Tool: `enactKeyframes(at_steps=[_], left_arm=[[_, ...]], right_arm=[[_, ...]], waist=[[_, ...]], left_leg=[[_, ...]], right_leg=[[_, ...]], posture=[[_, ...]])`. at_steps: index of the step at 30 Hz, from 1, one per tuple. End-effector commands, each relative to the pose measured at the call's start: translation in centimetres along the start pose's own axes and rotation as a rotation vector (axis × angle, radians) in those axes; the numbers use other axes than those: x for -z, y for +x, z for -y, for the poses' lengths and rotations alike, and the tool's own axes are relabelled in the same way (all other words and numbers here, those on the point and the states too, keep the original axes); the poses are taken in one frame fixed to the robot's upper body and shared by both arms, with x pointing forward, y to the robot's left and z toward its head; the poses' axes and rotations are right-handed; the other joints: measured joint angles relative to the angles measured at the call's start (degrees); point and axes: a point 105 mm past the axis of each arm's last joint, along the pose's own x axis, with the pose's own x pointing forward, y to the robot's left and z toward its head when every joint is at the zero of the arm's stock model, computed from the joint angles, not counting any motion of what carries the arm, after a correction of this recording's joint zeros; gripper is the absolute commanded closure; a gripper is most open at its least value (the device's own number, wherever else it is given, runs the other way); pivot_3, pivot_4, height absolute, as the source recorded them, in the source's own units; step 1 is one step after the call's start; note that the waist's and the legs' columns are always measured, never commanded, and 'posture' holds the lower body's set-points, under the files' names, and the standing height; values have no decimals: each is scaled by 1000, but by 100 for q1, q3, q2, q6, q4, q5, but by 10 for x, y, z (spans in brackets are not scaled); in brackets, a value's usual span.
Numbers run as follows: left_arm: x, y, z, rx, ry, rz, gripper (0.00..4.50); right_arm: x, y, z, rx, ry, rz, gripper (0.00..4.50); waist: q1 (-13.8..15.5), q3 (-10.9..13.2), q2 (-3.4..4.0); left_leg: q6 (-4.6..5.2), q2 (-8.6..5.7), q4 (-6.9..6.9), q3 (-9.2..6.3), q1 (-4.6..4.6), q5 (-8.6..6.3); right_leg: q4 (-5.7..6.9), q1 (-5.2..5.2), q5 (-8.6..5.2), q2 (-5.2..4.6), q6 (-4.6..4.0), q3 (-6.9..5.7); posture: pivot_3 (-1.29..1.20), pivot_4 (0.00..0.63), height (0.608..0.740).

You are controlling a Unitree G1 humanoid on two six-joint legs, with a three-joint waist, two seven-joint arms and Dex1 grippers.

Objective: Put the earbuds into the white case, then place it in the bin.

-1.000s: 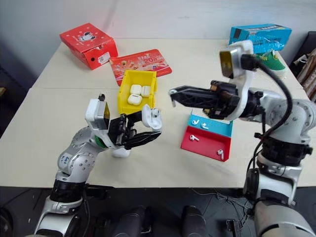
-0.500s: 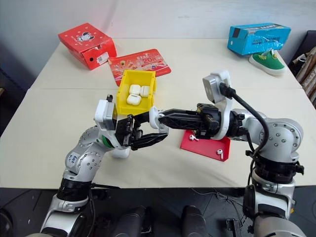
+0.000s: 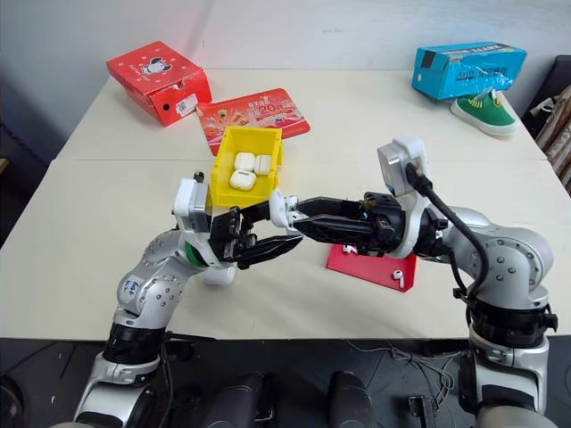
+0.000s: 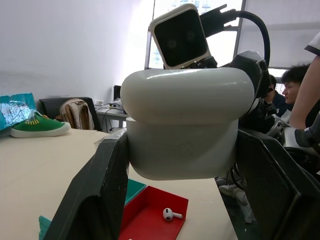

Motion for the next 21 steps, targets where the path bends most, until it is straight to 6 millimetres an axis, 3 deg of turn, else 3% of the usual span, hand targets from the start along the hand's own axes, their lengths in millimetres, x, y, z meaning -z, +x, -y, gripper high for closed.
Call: enactKeyframes(at_steps=[1,2,6,9,11,18,21], left_arm=[[-20,4,6,51,89,44,1725],[-21,3,5,42,116,34,1725],[-12,1,4,37,154,-136,1725],[4,0,-3,1,176,-314,1725],[11,2,-8,-20,183,-389,1725],[33,5,-8,-8,146,-528,1725],[37,4,-6,0,143,-551,1725]], right_arm=[[0,-15,-18,-34,74,-59,729],[0,-20,-20,-27,99,-65,461],[2,-36,-16,92,51,-103,461],[3,-30,-6,170,-147,-175,1123],[4,-19,-2,174,-251,-211,1818],[14,7,5,131,-347,-271,4288],[17,14,9,152,-366,-292,4426]], waist=[[34,2,-4],[47,3,-6],[50,2,-7],[18,2,-6],[13,2,-6],[14,3,-7],[21,3,-7]], left_leg=[[1,-1,0,-1,-1,0],[3,-1,0,-4,-1,-1],[6,1,-3,-2,-1,-4],[5,3,-5,7,2,-3],[4,3,-7,8,2,-2],[1,3,-10,8,1,-2],[1,1,-8,8,-1,-2]], right_leg=[[-1,1,0,-1,0,-1],[-4,3,0,-1,0,-1],[-17,6,0,-1,1,-3],[-17,5,1,0,1,-1],[-14,2,1,1,2,0],[-14,-2,1,1,3,-1],[-16,-2,1,0,3,-1]], posture=[[0,150,740],[0,150,740],[0,150,740],[0,150,740],[0,150,740],[0,150,740],[0,150,740]])
